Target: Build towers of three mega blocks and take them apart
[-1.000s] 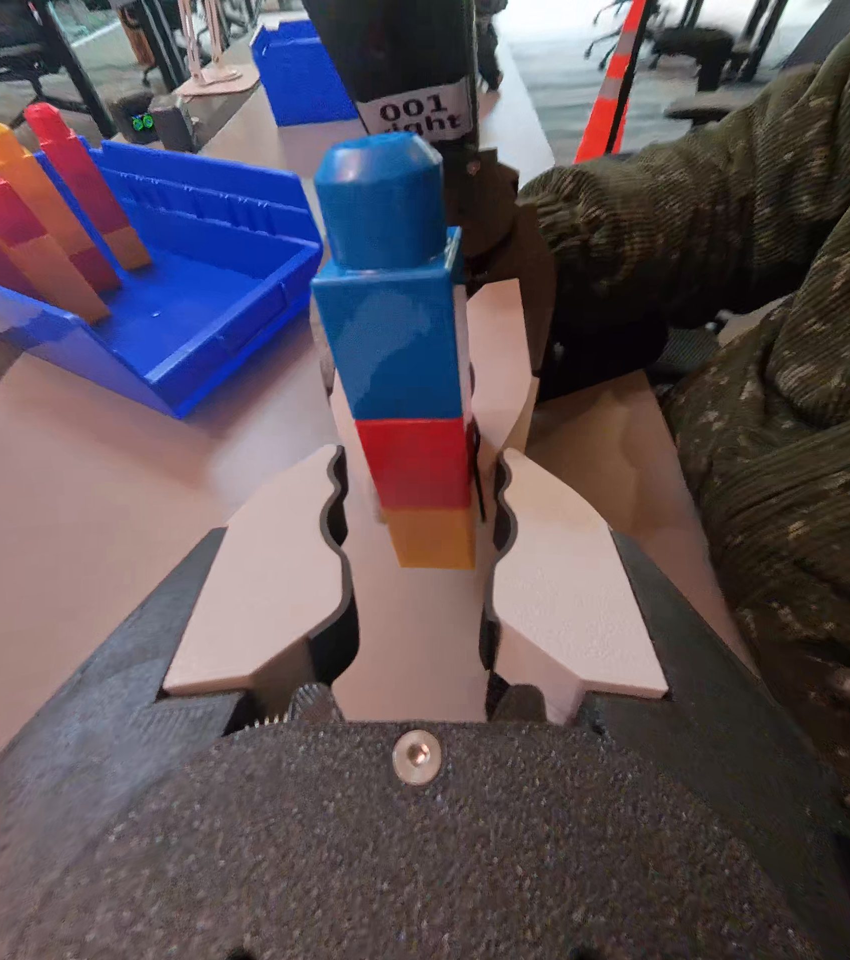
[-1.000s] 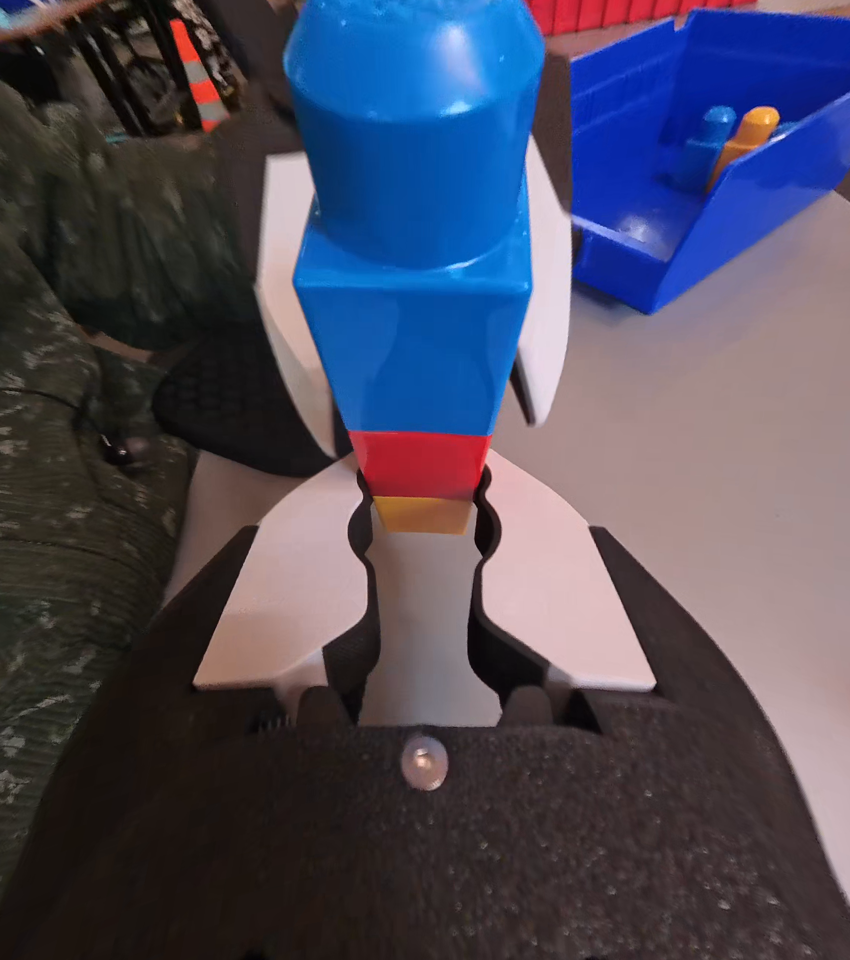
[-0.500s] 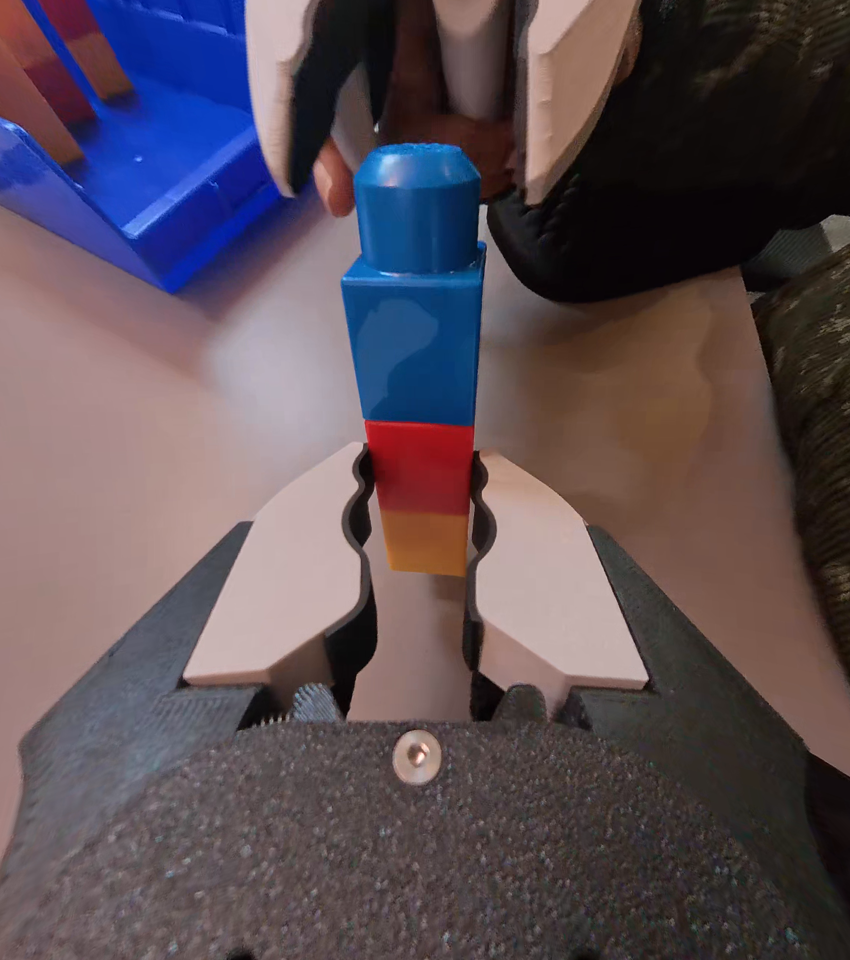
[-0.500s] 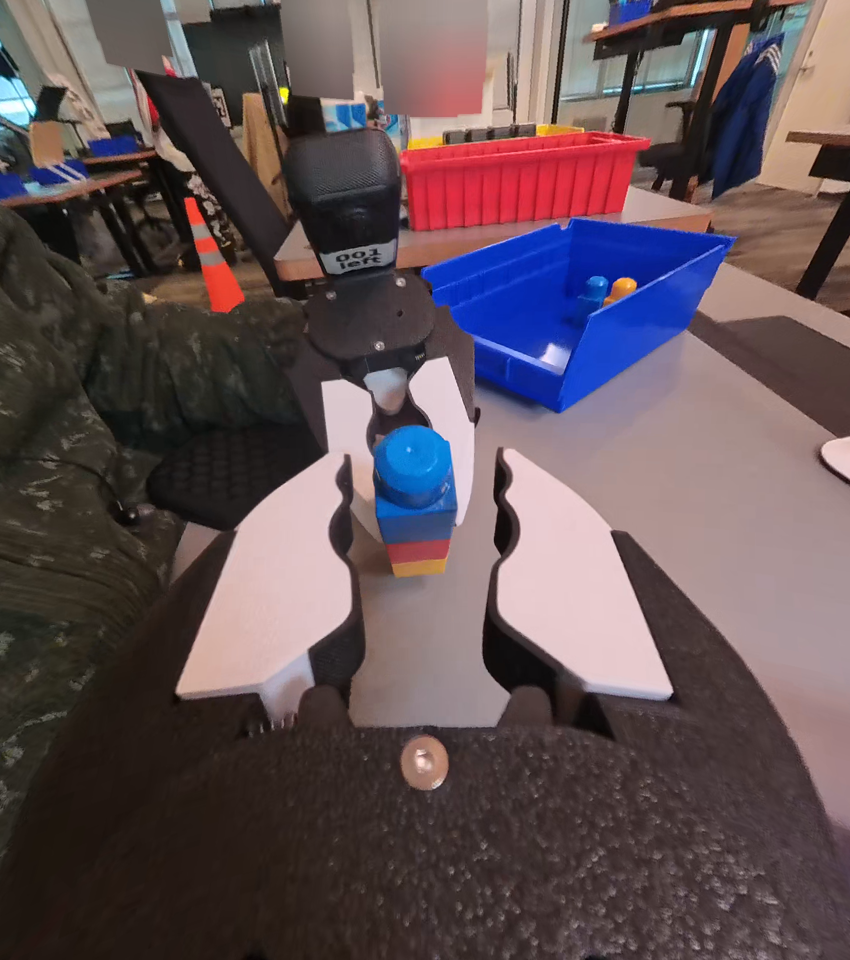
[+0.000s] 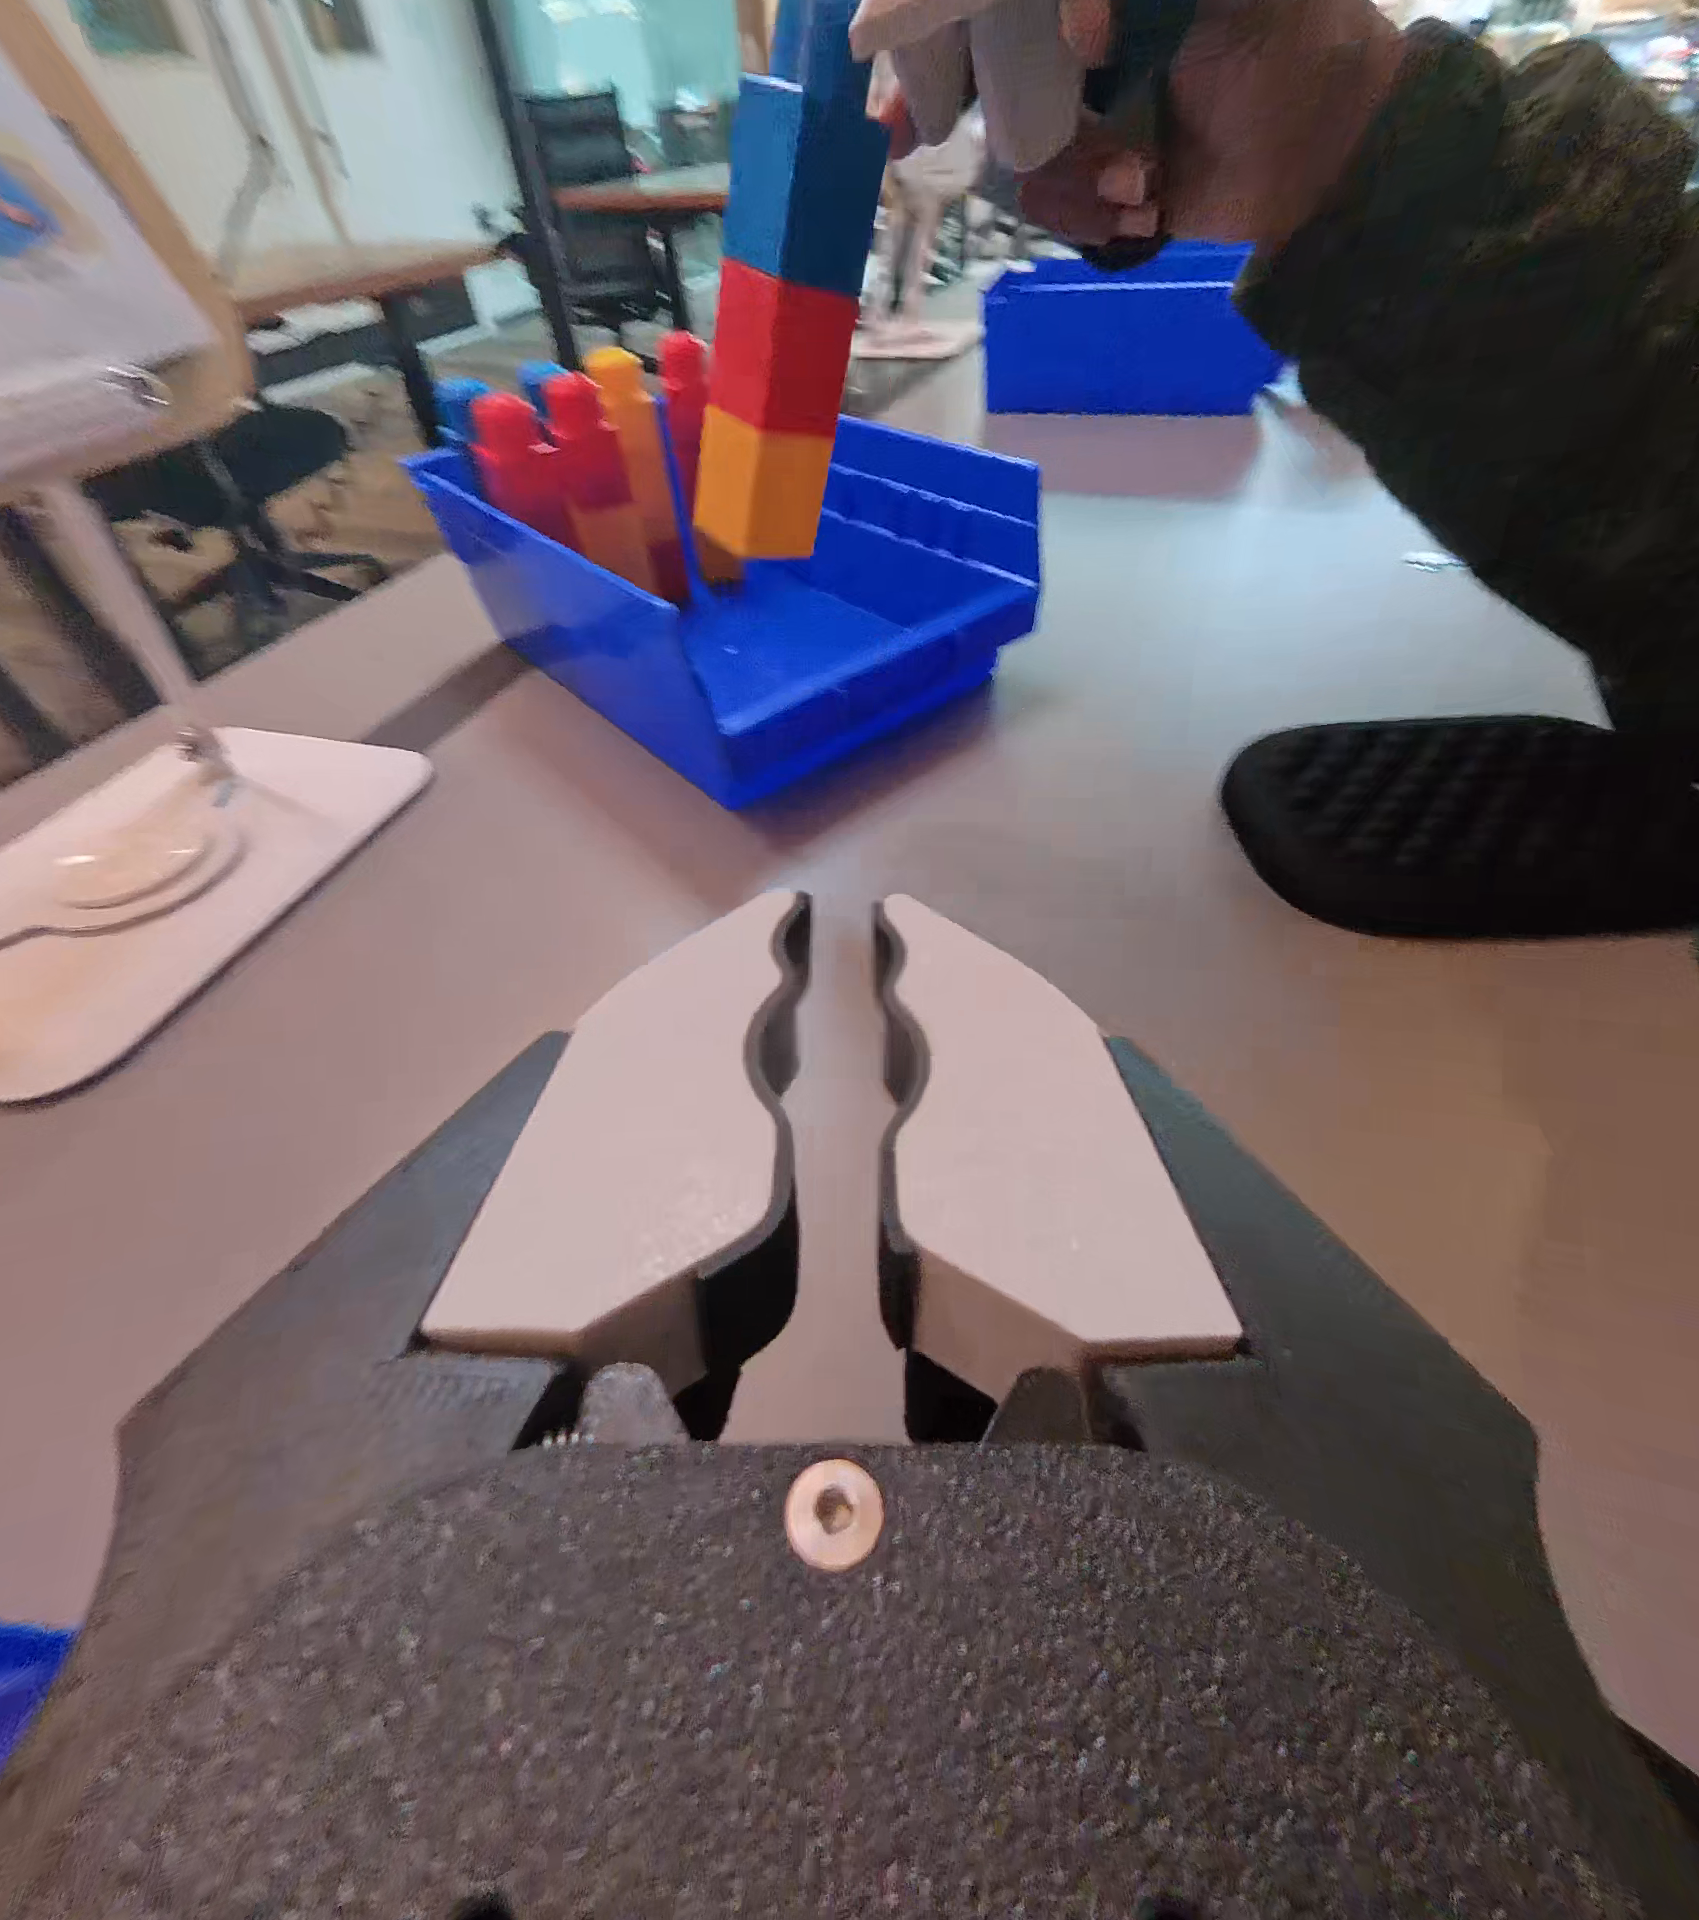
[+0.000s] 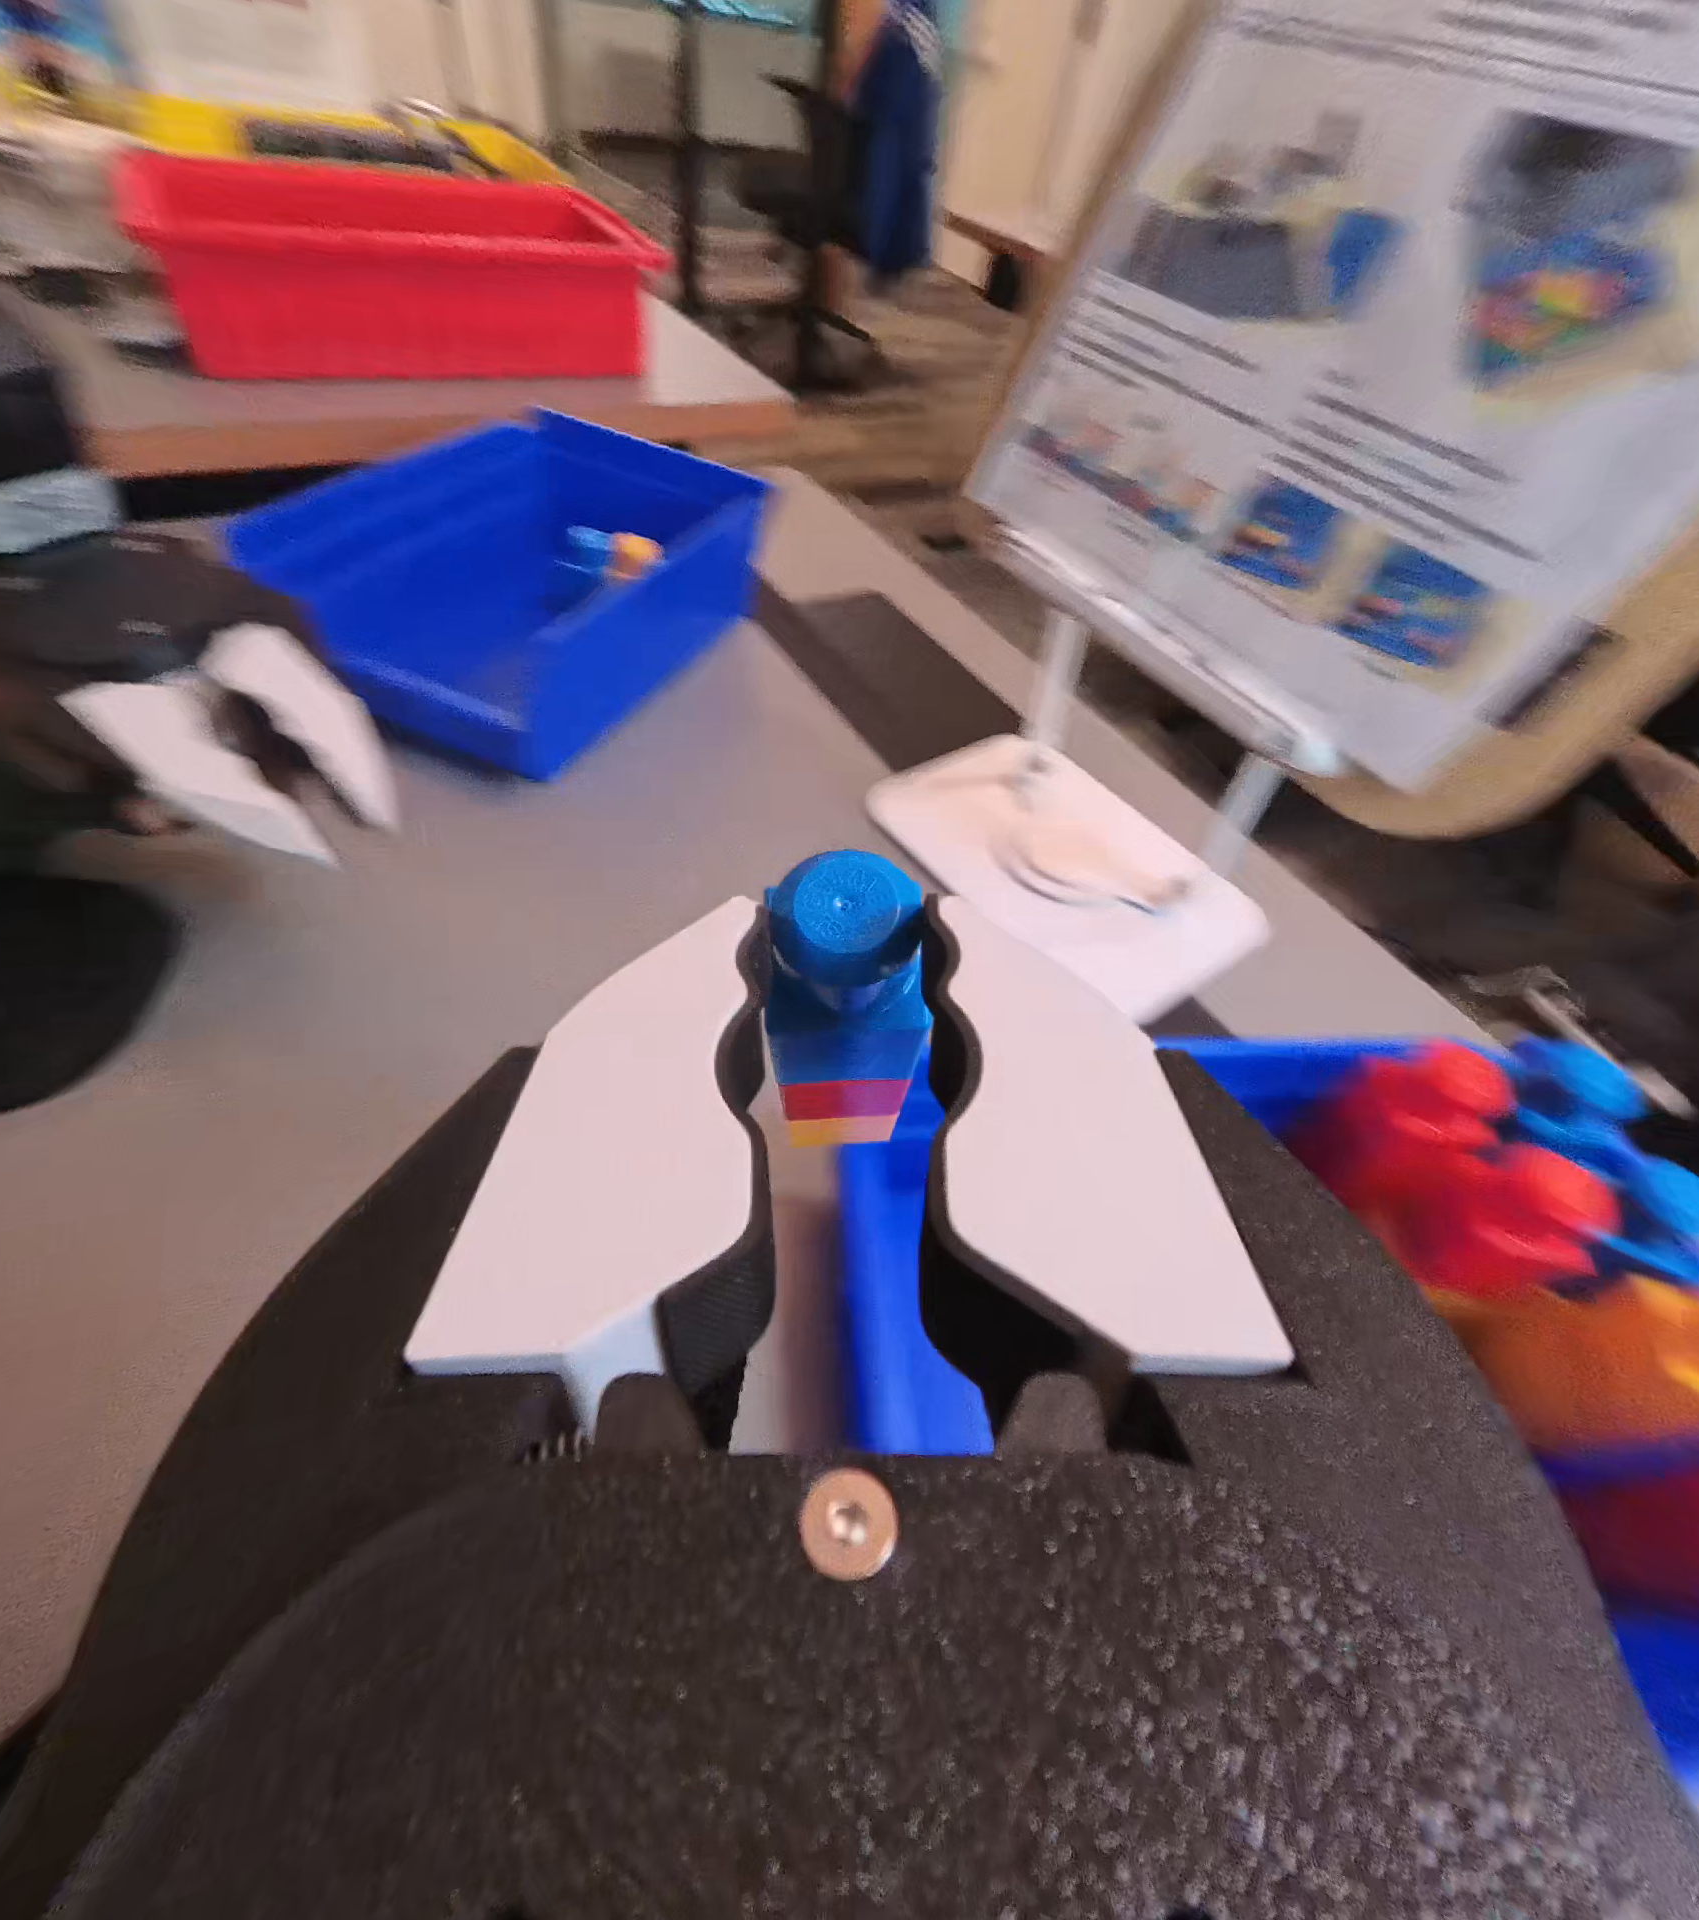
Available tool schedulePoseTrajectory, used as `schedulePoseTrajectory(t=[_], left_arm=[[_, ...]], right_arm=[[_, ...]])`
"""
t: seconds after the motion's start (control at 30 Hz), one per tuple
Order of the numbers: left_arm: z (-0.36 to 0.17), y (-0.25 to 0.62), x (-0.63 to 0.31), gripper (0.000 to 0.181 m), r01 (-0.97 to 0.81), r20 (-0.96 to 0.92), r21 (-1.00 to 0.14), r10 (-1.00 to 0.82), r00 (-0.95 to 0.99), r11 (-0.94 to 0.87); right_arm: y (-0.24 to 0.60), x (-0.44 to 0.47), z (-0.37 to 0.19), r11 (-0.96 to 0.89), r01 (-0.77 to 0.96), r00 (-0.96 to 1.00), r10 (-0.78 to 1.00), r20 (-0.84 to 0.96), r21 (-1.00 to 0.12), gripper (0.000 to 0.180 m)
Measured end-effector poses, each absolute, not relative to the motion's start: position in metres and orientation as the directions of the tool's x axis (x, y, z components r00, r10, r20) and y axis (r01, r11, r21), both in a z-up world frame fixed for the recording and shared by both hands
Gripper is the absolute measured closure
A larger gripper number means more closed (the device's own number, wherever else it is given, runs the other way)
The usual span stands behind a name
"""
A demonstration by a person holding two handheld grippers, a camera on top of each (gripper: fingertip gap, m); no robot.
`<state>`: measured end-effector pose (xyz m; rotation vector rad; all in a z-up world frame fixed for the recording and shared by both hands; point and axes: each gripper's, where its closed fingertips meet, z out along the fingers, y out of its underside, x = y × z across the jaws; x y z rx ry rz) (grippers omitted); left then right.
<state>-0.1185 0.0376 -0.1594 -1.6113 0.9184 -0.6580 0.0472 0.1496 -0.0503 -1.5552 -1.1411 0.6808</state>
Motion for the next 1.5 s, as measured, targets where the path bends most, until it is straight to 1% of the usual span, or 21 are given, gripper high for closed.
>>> schedulePoseTrajectory(t=[0.03,0.13,0.27,0.47,0.57,0.8,0.9,1.0,1.13,1.27,1.37,1.43,1.5], left_arm=[[-0.157,0.041,-0.123,0.181,-0.215,-0.065,-0.974,-0.819,0.57,-0.072],[-0.149,0.044,-0.13,0.181,-0.183,-0.067,-0.981,-0.794,0.604,-0.057],[-0.14,0.05,-0.139,0.181,-0.149,-0.083,-0.989,-0.747,0.659,-0.022],[-0.135,0.059,-0.154,0.181,-0.09,-0.062,-0.996,-0.688,0.723,-0.004],[-0.136,0.06,-0.156,0.181,-0.094,-0.067,-0.996,-0.682,0.728,-0.002],[-0.137,0.06,-0.155,0.181,-0.101,-0.075,-0.995,-0.682,0.728,0.001],[-0.136,0.061,-0.157,0.181,-0.096,-0.07,-0.995,-0.673,0.737,-0.002],[-0.133,0.063,-0.161,0.181,-0.084,-0.062,-0.996,-0.661,0.748,-0.002],[-0.125,0.067,-0.173,0.181,-0.067,-0.055,-0.998,-0.631,0.774,0.005],[-0.109,0.071,-0.196,0.181,-0.018,-0.02,-1.0,-0.584,0.811,0.008],[-0.09,0.074,-0.226,0.181,0.054,0.046,-0.999,-0.535,0.844,-0.002],[-0.076,0.077,-0.252,0.181,0.077,0.064,-0.997,-0.482,0.874,0.006],[-0.064,0.079,-0.275,0.181,0.095,0.088,-0.995,-0.457,0.885,-0.006]], right_arm=[[0.176,0.065,-0.048,-0.037,0.344,0.44,0.889,0.127,-0.938,0.152],[0.25,0.115,-0.063,-0.16,0.392,0.578,0.809,0.107,-0.906,0.151],[0.313,0.154,-0.105,-0.304,0.378,0.682,0.73,0.041,-0.874,0.151],[0.352,0.165,-0.16,-0.397,0.381,0.725,0.688,0.004,-0.835,0.152],[0.357,0.158,-0.163,-0.372,0.359,0.713,0.701,-0.005,-0.856,0.152],[0.353,0.16,-0.164,-0.357,0.409,0.697,0.717,0.034,-0.84,0.151],[0.35,0.161,-0.156,-0.334,0.403,0.701,0.711,0.053,-0.852,0.138],[0.341,0.159,-0.124,-0.248,0.352,0.721,0.686,0.093,-0.903,0.129],[0.3,0.13,-0.074,-0.105,0.229,0.707,0.701,0.092,-0.968,0.128],[0.242,0.092,-0.06,-0.025,0.148,0.69,0.719,0.085,-0.989,0.128],[0.202,0.068,-0.076,0.023,0.145,0.693,0.711,0.119,-0.989,0.135],[0.177,0.053,-0.094,0.013,0.143,0.684,0.721,0.108,-0.99,0.146],[0.153,0.038,-0.116,-0.037,0.128,0.65,0.758,0.055,-0.991,0.156]])
